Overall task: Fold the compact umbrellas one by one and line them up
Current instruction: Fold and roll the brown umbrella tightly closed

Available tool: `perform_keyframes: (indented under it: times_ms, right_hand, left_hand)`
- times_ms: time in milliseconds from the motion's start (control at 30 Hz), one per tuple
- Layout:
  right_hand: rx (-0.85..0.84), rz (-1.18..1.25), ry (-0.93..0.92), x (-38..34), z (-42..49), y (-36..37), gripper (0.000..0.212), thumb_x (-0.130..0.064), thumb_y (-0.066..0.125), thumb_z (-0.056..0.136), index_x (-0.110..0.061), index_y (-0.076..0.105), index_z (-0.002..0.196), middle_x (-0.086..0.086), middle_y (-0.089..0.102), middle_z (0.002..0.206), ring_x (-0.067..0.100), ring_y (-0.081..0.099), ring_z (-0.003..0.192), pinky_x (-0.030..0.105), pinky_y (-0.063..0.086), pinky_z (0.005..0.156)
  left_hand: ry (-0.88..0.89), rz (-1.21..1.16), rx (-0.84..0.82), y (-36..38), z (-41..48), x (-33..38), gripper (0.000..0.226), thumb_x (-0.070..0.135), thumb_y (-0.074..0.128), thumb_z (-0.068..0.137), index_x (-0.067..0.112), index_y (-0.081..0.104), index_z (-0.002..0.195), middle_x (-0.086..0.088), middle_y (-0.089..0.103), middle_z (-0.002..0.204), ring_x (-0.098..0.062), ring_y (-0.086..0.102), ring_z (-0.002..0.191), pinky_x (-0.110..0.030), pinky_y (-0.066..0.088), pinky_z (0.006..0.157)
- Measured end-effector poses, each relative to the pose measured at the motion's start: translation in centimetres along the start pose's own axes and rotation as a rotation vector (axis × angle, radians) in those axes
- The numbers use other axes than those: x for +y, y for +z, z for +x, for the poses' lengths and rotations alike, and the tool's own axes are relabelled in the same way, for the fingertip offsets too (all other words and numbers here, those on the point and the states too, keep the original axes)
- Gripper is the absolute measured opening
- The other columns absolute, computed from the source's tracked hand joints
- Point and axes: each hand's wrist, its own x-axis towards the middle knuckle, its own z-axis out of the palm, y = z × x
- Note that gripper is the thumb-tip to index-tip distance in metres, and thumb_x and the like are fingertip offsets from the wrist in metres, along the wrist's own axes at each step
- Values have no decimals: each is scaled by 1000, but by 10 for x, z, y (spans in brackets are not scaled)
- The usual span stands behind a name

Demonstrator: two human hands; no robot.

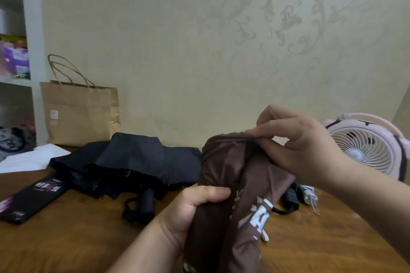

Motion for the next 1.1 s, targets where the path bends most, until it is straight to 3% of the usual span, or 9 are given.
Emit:
perform_keyframes:
  times_ms: [200, 367, 500, 600, 700, 767, 900, 1000, 1100]
  right_hand:
    - [-80, -160, -196, -2, -14, -7, 18, -5, 66, 92, -11, 81, 98, 6, 63, 101, 25, 58, 92, 27, 44, 80]
    - [-334, -168, -95, -5, -10, -10, 17, -20, 64, 93, -25, 80, 97, -10, 61, 112, 16, 53, 109, 23, 45, 89]
    - [-410, 269, 368, -8, -12, -4, 25, -31, 59, 96, -17, 77, 85, -7, 66, 104, 17, 59, 106, 30, 45, 95]
    - [-277, 652, 823, -11, -11, 3, 33, -31, 68, 92, -1, 74, 81, 27, 70, 95, 32, 65, 83, 44, 50, 80]
    - [-117, 839, 1025, -17, -6, 7, 9, -3, 74, 87, -2, 66, 83, 28, 63, 85, 28, 60, 73, 36, 51, 66]
    - [-116, 1003, 1072, -20, 0, 3, 23, 7, 76, 79, -3, 63, 95, 24, 63, 96, 32, 62, 85, 37, 55, 75]
    - [-442, 1022, 1206, -25, 3, -4, 50, -20, 75, 69, 3, 68, 113, 25, 71, 117, 40, 65, 115, 54, 47, 108]
    - [-372, 907, 1209, -31, 13, -11, 20, -12, 72, 76, 2, 71, 90, 19, 75, 87, 28, 74, 79, 37, 62, 75]
    - [-235, 313, 996, -37, 25, -19, 17, -10, 79, 76, -11, 65, 66, 6, 64, 61, 15, 56, 54, 24, 44, 49]
  left_hand:
    - [-22, -61, -111, 13, -7, 4, 68, 16, 88, 72, -19, 61, 123, -38, 68, 108, -44, 72, 95, -45, 59, 85]
    - [60, 54, -16, 22, -3, 2, 40, 15, 78, 72, -9, 76, 103, -26, 75, 99, -34, 76, 85, -37, 61, 79]
    - [142, 82, 133, 27, -1, 2, 39, 7, 76, 68, -10, 75, 104, -29, 72, 97, -36, 73, 78, -40, 61, 75]
    - [187, 128, 177, 32, -3, 4, 53, 11, 80, 62, -10, 73, 110, -33, 70, 105, -40, 72, 87, -45, 59, 84]
    - [221, 189, 138, 39, -8, 6, 44, 10, 78, 63, -7, 77, 103, -32, 72, 103, -40, 74, 86, -44, 60, 80]
    - [256, 221, 127, 42, -11, 9, 38, 8, 77, 65, -4, 78, 101, -30, 73, 103, -40, 74, 88, -44, 61, 82]
    - [315, 269, 170, 47, -17, 16, 31, 6, 70, 73, 0, 79, 102, -30, 73, 107, -42, 73, 95, -48, 60, 88]
    - [325, 298, 178, 51, -18, 18, 32, 6, 70, 75, -3, 77, 105, -33, 71, 110, -45, 72, 98, -50, 59, 88]
    - [332, 329, 169, 56, -18, 18, 29, 6, 73, 75, -7, 76, 101, -32, 73, 101, -39, 74, 85, -41, 60, 75]
